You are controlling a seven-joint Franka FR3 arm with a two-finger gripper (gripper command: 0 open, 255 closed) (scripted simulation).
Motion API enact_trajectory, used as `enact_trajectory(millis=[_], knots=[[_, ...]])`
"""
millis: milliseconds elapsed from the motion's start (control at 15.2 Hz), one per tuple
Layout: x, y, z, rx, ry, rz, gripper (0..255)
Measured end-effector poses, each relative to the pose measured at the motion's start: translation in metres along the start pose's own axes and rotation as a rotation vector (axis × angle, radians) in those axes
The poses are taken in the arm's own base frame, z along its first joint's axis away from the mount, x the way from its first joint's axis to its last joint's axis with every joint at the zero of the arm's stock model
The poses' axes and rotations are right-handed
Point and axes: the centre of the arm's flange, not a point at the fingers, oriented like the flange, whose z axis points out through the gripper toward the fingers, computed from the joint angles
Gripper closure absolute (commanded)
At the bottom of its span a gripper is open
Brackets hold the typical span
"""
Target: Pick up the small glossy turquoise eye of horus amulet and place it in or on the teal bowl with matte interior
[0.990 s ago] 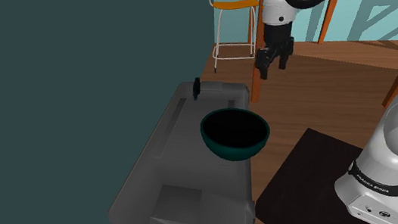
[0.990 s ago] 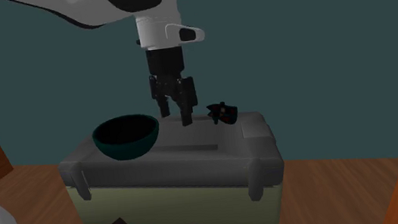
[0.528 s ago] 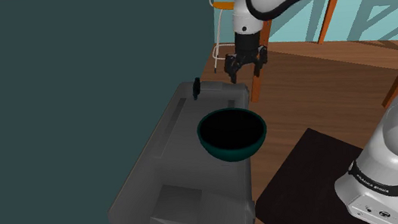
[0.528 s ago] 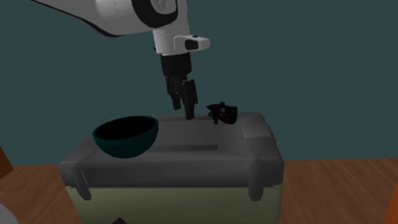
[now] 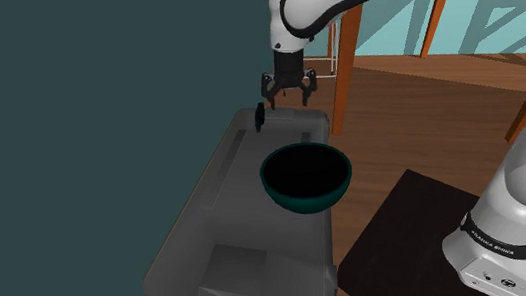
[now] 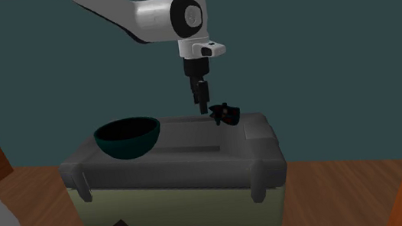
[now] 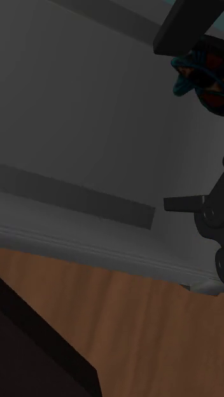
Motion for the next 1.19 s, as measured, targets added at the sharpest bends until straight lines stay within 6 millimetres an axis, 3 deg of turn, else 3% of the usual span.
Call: enact_trajectory(millis=[594,1188], knots=[[0.081,-0.066,0.023,0.048,0.007,0.271,0],[0.090,-0.073,0.061,0.052,0.007,0.295,0]])
